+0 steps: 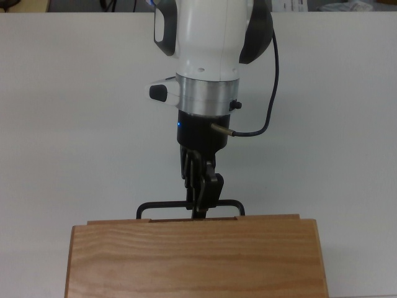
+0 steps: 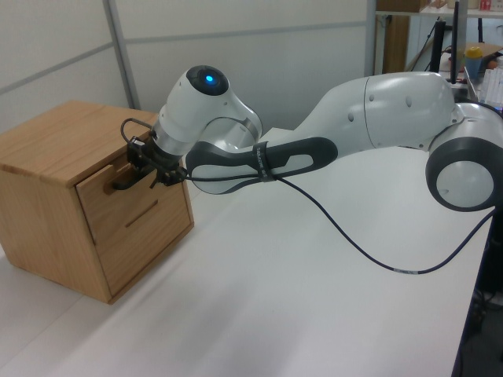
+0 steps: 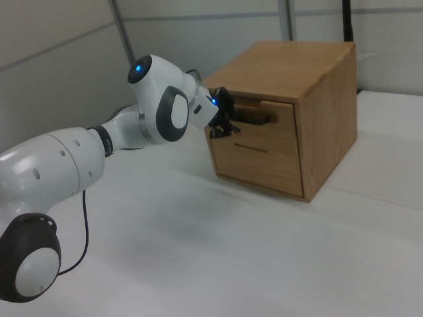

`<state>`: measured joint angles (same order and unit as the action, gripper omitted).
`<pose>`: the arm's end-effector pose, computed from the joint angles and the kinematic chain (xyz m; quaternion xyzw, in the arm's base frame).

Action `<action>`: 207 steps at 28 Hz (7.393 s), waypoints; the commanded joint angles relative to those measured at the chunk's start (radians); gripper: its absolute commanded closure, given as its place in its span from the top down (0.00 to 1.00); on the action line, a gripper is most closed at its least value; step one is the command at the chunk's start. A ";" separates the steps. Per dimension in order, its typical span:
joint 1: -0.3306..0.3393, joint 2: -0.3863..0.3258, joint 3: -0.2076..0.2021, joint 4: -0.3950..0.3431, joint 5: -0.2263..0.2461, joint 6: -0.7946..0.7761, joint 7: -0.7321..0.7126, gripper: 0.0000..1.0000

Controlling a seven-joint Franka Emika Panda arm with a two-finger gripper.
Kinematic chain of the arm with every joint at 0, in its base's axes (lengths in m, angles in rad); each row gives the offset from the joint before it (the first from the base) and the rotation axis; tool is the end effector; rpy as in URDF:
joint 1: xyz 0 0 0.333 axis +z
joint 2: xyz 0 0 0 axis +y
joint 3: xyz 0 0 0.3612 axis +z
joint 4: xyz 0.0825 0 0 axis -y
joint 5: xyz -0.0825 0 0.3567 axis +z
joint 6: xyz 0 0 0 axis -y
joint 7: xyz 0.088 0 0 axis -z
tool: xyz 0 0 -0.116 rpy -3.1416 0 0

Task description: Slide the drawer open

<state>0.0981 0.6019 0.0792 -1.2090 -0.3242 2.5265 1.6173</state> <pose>0.7717 0.1190 0.5503 -0.7477 0.5540 -0.3067 0.1998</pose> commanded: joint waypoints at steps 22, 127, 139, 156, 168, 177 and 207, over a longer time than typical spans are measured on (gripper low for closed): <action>-0.024 -0.033 0.089 -0.027 -0.041 -0.153 0.219 0.00; 0.034 -0.803 0.086 -0.788 0.119 -0.353 0.066 1.00; 0.035 -0.800 0.085 -0.754 0.155 -0.413 -0.201 1.00; -0.008 -0.708 0.036 -0.492 0.375 -0.794 -1.121 1.00; -0.077 -0.711 0.036 -0.478 0.359 -0.888 -1.467 1.00; -0.089 -0.708 0.036 -0.475 0.355 -0.888 -1.502 1.00; -0.109 -0.709 0.034 -0.471 0.355 -0.905 -1.515 1.00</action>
<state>0.0011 -0.1186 0.1172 -1.7118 0.0270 1.6587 0.1316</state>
